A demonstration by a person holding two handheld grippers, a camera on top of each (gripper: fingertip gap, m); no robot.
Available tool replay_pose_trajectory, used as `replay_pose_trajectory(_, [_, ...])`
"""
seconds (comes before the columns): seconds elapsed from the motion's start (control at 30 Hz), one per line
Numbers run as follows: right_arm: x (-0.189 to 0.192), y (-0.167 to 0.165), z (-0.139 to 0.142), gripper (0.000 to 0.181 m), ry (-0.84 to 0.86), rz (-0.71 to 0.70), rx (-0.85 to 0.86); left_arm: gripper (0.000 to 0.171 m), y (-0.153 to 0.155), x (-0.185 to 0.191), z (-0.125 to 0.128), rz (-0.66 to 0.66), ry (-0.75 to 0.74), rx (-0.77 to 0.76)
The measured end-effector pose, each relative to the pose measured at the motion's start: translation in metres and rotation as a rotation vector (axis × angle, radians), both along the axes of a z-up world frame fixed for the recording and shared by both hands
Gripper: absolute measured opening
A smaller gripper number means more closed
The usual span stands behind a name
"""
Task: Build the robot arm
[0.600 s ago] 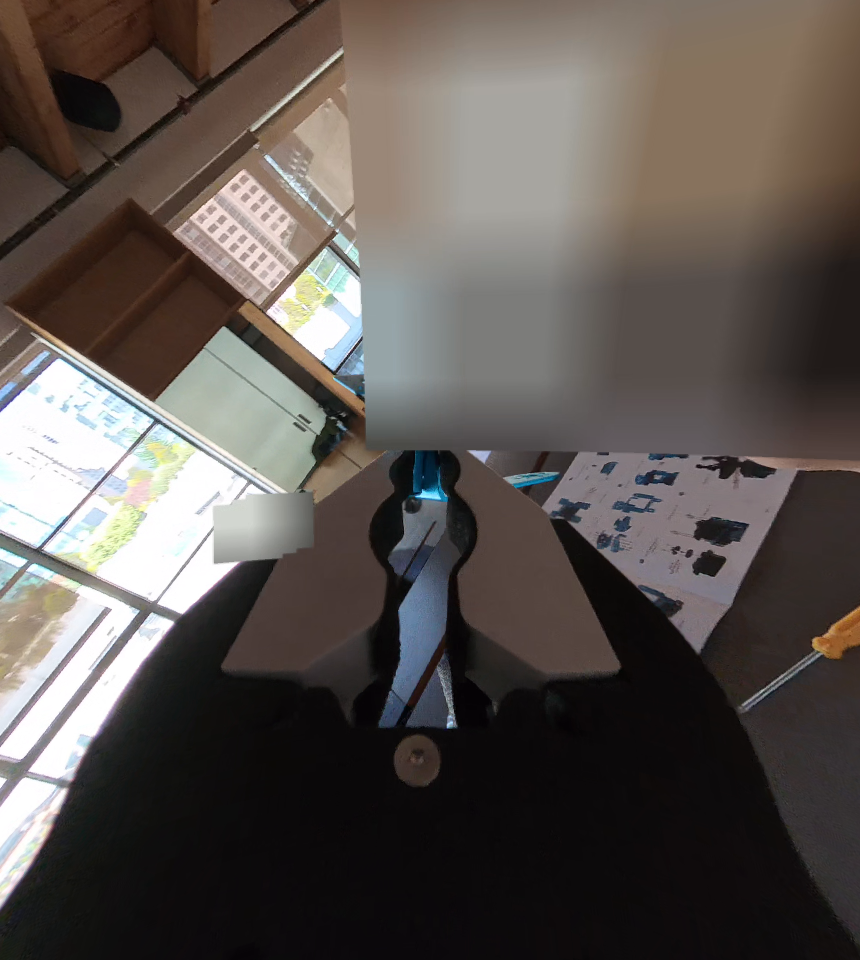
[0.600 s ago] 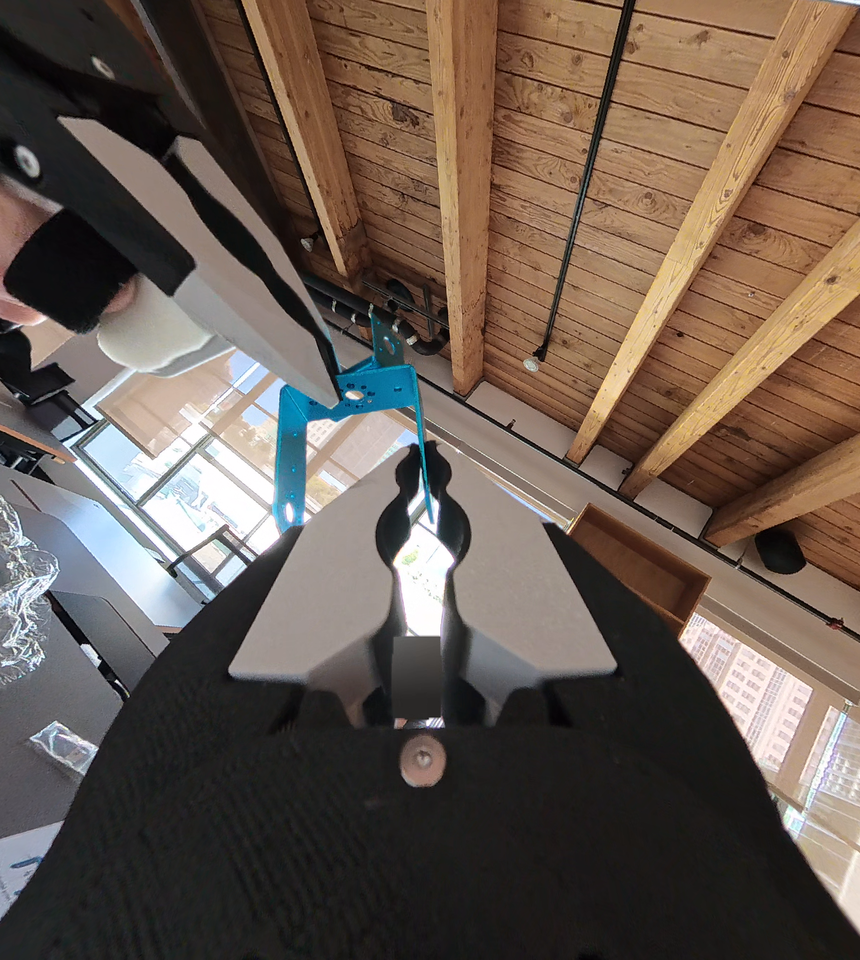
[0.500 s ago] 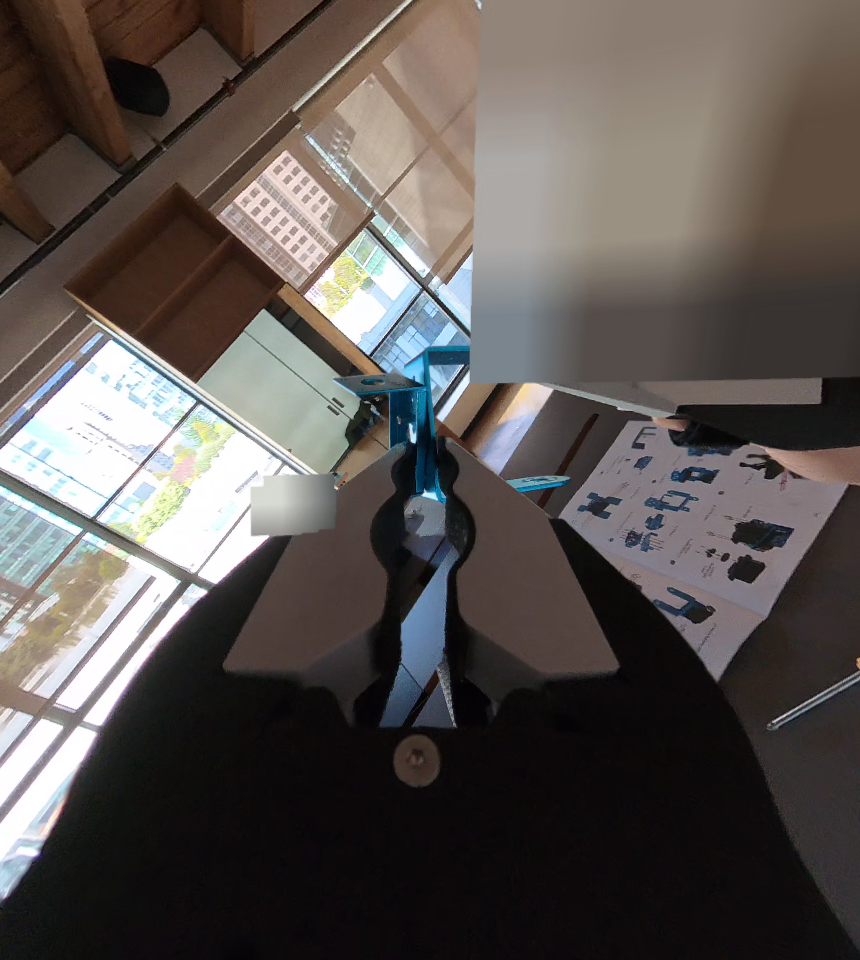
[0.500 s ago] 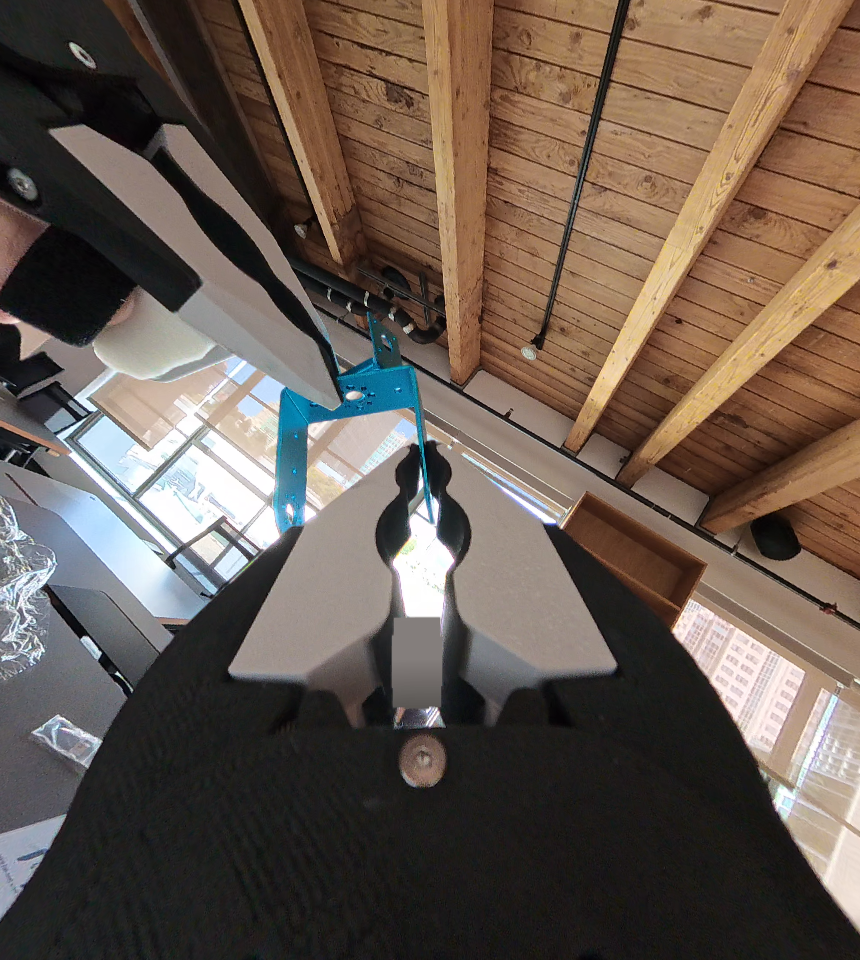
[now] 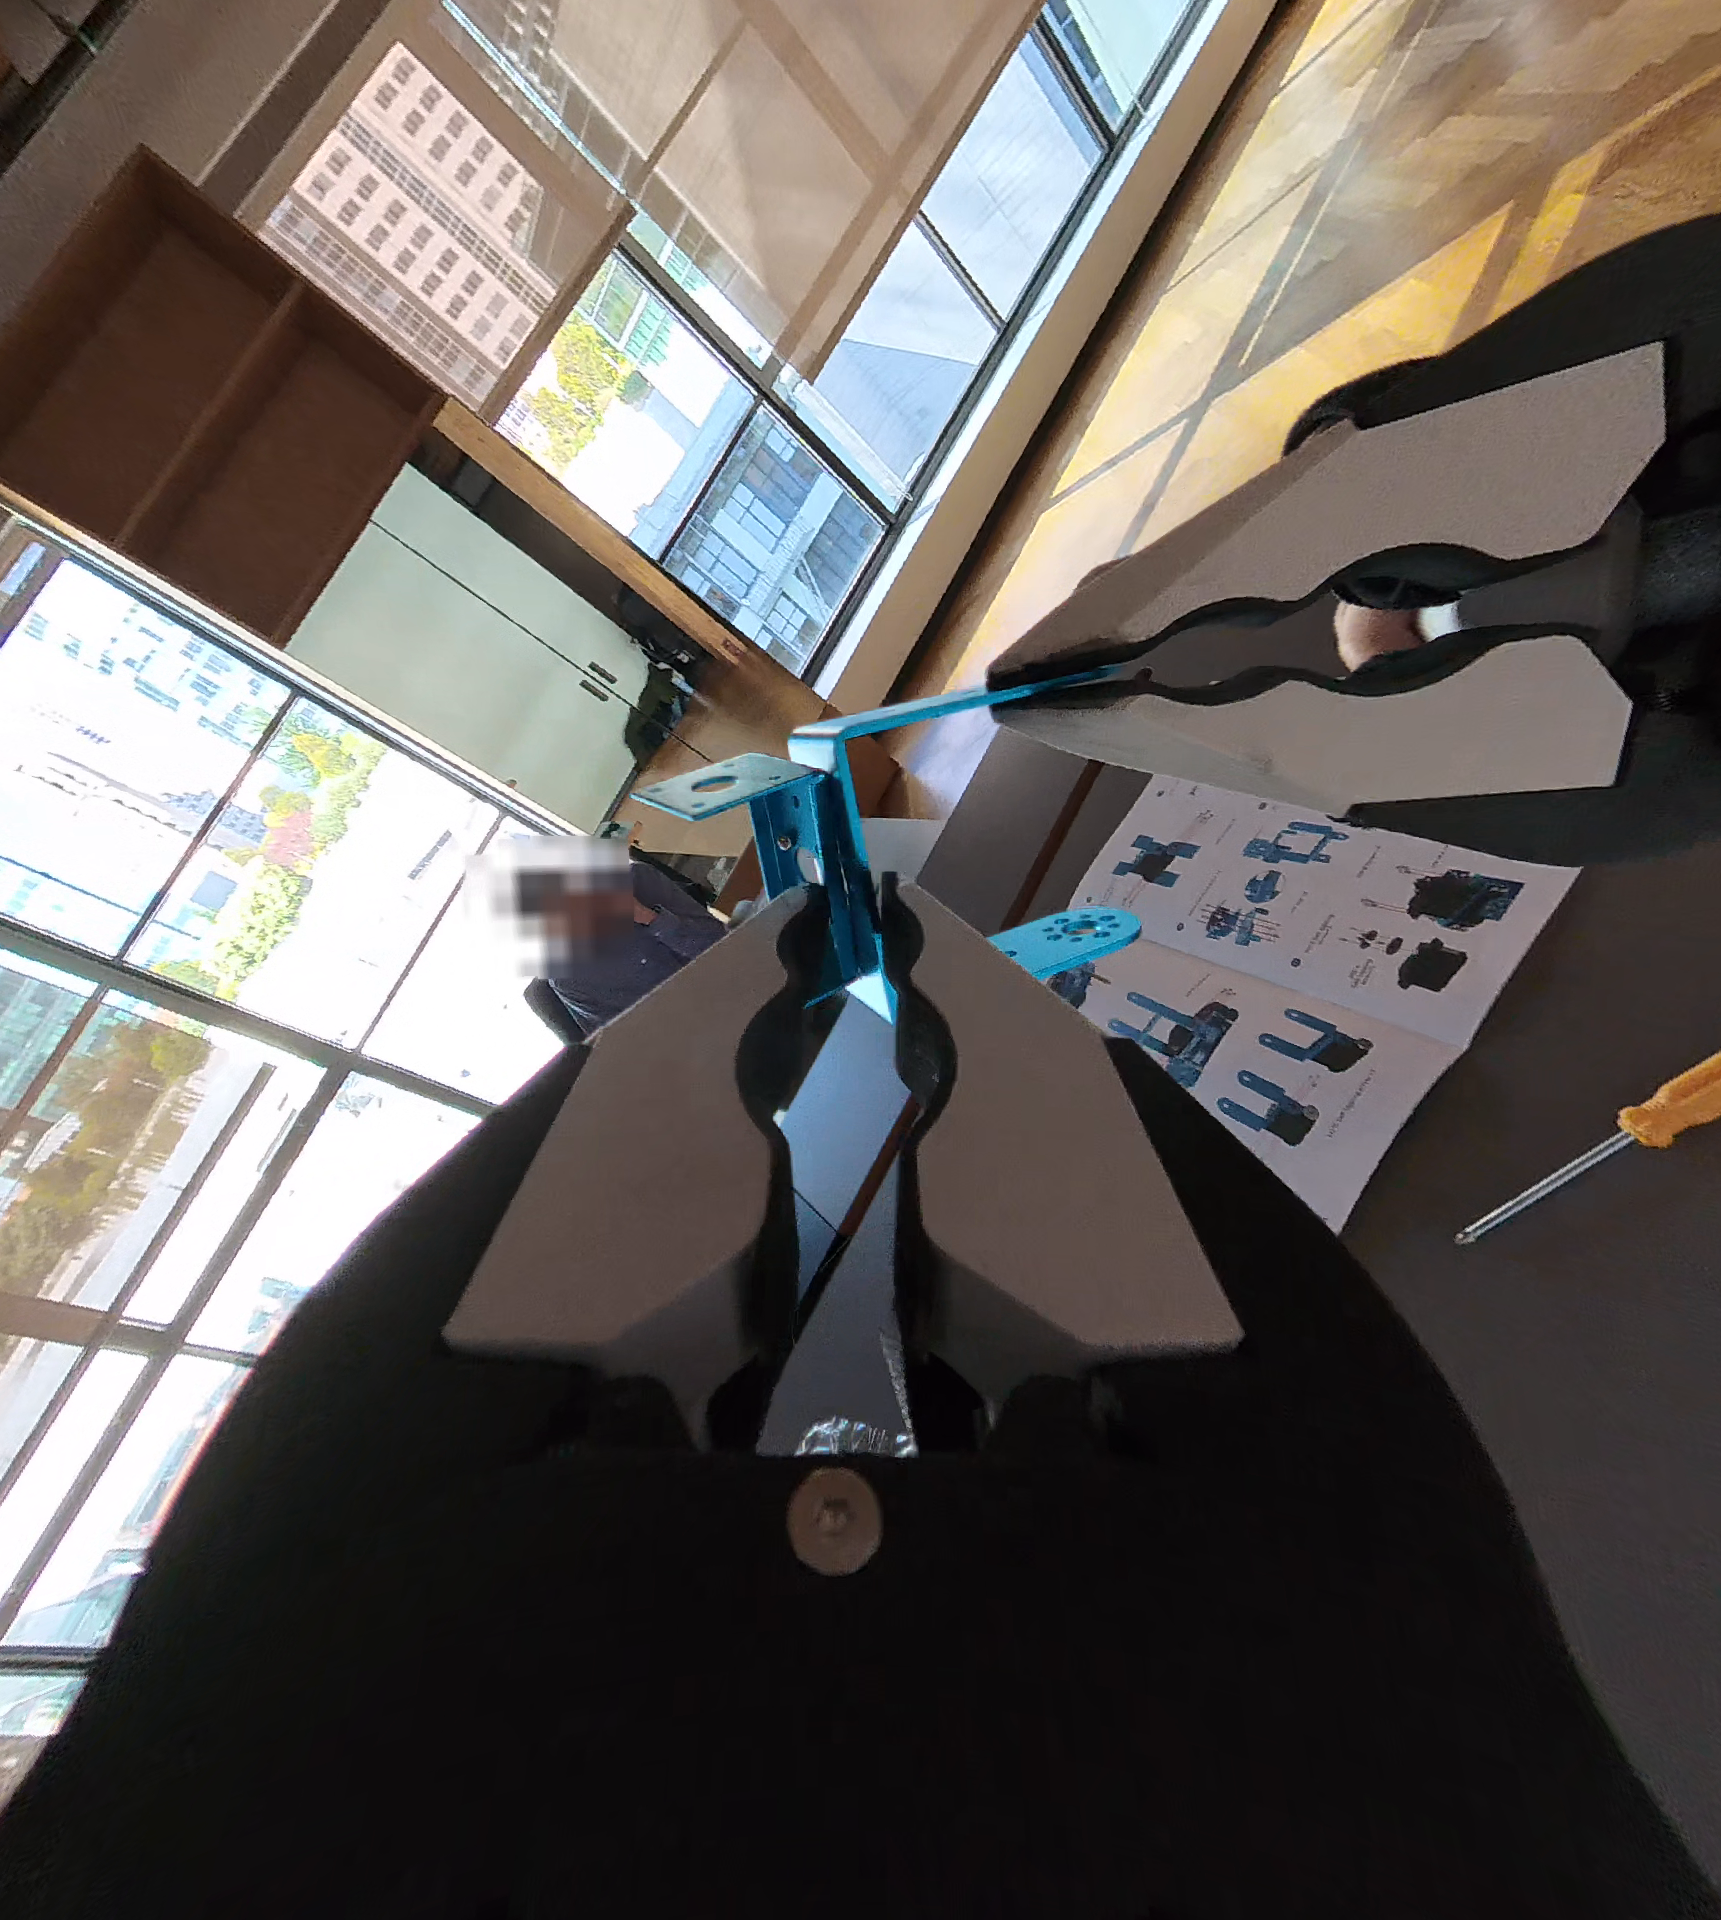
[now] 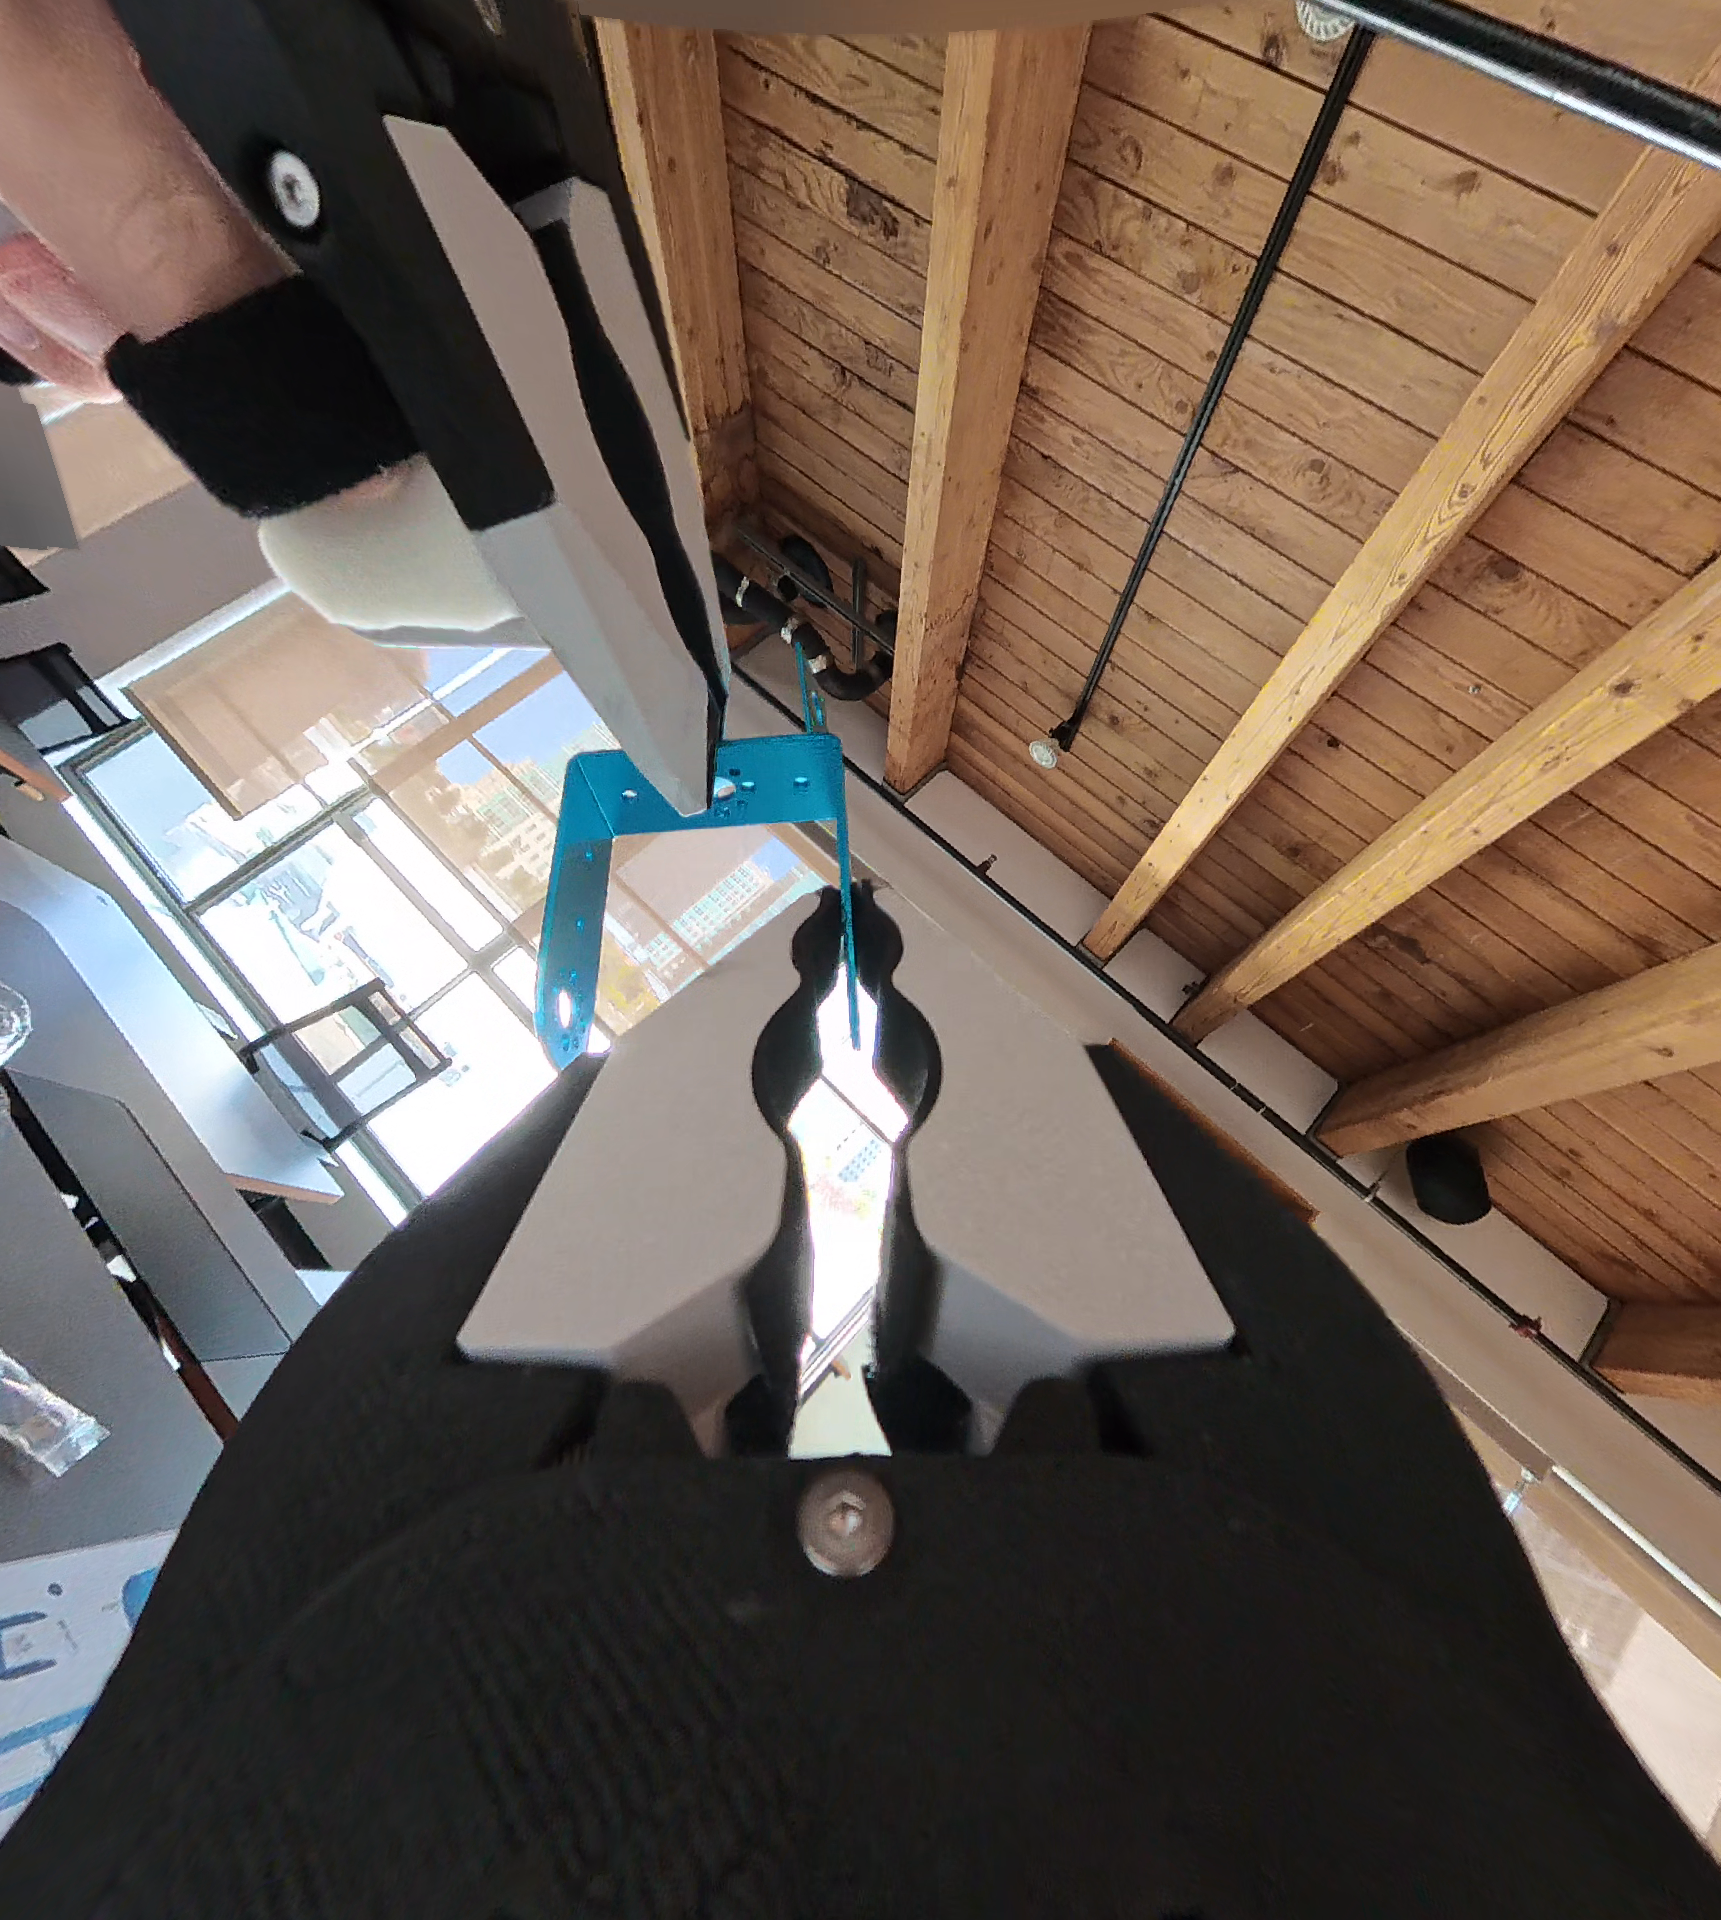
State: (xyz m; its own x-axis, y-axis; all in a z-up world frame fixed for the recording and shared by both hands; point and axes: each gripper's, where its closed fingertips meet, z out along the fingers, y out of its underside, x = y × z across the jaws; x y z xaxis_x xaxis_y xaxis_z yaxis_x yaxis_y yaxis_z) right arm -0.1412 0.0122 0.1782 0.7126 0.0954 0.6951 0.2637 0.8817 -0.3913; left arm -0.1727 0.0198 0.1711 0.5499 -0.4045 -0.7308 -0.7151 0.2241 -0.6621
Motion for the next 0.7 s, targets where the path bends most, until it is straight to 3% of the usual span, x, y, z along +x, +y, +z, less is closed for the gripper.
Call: replay_pose_trajectory(0.7, [0.003,-0.009,0.000,0.000,0.054,0.089,0.032,0.012,-0.019,0.004,0.001,-0.115,-0.024,-0.183])
